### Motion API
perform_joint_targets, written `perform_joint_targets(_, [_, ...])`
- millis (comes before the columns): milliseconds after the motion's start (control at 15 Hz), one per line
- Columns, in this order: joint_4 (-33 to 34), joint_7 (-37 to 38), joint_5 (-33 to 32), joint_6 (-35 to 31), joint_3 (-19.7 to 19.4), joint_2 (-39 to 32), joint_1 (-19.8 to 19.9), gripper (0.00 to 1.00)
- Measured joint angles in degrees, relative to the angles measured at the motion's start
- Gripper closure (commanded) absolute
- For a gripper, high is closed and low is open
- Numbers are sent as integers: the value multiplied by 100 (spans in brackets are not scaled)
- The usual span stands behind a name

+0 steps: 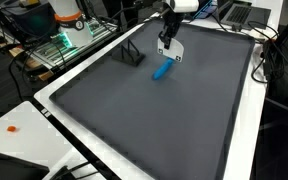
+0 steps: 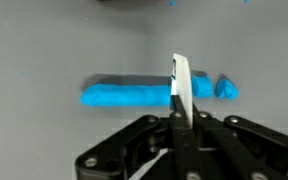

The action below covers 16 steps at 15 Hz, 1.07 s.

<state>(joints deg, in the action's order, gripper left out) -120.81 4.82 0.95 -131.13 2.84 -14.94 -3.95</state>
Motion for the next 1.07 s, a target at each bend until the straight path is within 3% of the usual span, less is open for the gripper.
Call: perform_joint_targets(1067, [62, -471, 0, -261, -1, -406, 90, 99])
